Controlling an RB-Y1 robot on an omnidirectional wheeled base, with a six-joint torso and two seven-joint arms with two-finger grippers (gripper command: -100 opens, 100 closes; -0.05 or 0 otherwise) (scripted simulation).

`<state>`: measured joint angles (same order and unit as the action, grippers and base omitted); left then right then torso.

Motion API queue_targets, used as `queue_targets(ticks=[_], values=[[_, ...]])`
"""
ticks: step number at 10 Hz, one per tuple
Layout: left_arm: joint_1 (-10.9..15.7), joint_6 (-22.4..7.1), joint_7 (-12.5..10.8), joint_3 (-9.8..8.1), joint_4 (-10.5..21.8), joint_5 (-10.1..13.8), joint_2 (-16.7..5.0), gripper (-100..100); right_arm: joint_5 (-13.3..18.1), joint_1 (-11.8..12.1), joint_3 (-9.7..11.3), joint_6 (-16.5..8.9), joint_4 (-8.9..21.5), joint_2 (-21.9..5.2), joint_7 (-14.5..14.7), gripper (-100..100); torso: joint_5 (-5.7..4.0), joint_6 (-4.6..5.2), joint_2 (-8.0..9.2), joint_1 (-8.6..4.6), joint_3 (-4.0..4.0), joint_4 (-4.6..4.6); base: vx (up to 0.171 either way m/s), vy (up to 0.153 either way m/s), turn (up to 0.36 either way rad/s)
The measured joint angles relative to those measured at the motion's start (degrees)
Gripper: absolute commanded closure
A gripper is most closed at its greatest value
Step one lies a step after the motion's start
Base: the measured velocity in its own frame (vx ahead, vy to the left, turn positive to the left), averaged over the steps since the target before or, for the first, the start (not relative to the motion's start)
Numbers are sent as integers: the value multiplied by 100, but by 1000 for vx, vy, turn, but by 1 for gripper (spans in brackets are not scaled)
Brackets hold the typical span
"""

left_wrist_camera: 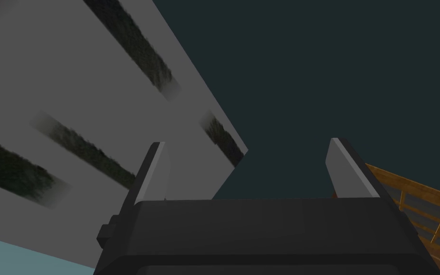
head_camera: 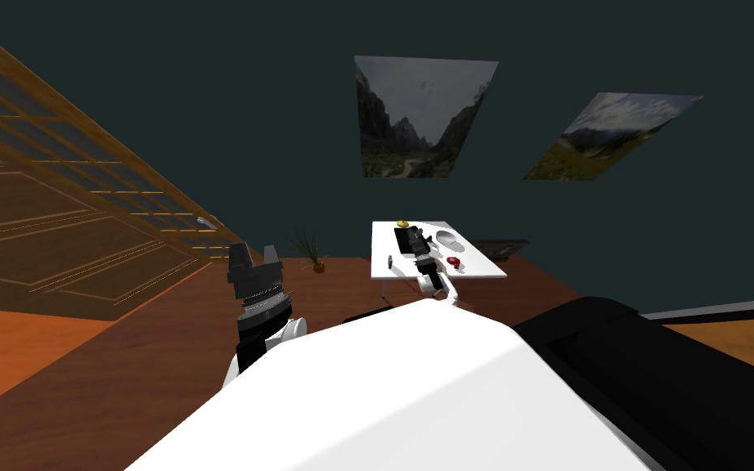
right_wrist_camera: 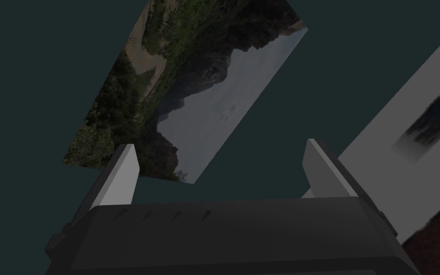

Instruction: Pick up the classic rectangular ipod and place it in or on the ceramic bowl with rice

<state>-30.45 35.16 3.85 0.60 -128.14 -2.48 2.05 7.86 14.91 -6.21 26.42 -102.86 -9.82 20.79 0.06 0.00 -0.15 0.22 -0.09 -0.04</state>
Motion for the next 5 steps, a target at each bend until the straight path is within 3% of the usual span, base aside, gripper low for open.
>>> queue_targets(ticks=[5], values=[[0,0,0,0,0,0,0,0,288,-336,-93,82,745,14,717,-100,-1,0,7,-4,4,1,26,67,-53]])
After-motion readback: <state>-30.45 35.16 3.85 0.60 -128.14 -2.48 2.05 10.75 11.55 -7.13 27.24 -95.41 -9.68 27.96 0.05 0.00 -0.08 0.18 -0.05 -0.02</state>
